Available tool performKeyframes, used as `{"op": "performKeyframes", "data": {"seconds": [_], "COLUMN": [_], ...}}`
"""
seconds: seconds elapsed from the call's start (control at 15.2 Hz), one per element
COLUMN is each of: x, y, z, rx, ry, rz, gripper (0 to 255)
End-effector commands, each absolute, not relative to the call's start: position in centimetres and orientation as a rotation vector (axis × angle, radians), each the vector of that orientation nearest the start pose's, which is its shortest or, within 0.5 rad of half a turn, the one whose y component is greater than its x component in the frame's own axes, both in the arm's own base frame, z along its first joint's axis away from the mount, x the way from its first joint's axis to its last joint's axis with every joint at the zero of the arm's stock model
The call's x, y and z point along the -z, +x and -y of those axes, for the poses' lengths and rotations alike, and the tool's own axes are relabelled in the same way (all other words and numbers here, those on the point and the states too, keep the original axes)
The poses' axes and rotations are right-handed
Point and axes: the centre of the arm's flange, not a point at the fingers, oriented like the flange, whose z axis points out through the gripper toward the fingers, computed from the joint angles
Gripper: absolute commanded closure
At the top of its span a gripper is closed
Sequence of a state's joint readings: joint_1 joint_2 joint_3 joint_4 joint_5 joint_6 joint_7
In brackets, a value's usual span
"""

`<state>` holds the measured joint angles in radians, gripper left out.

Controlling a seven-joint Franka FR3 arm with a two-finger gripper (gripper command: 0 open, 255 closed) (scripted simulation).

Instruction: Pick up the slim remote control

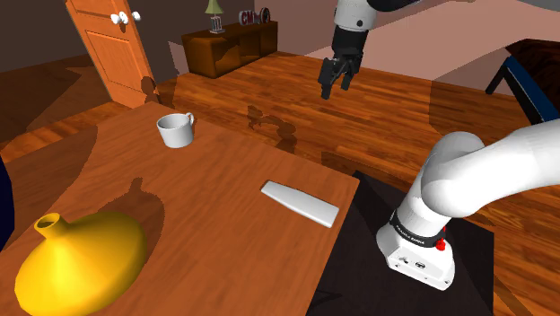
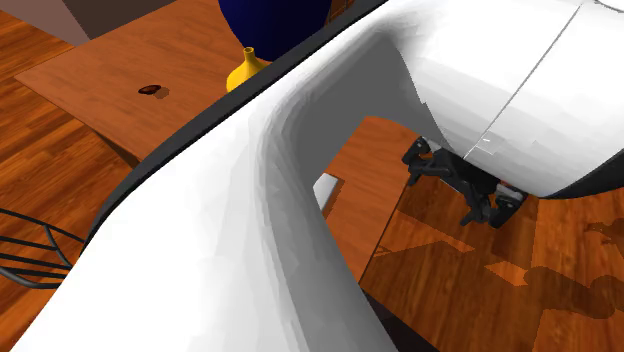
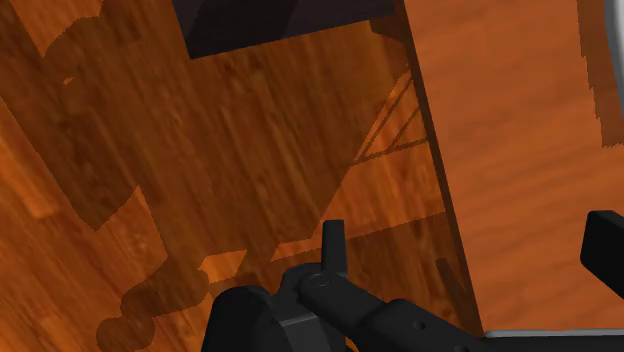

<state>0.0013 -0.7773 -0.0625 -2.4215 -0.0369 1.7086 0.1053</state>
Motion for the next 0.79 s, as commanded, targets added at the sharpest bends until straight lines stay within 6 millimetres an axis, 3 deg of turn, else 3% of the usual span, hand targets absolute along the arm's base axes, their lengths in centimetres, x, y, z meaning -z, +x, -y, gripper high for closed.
{"op": "performKeyframes", "data": {"seconds": [0.0,0.73], "x": [-56.8,-48.1], "y": [32.0,31.4], "z": [2.8,-8.8], "rx": [0.099,0.044], "ry": [-3.123,-3.141], "rz": [-0.229,-0.01], "gripper": [0,0]}}
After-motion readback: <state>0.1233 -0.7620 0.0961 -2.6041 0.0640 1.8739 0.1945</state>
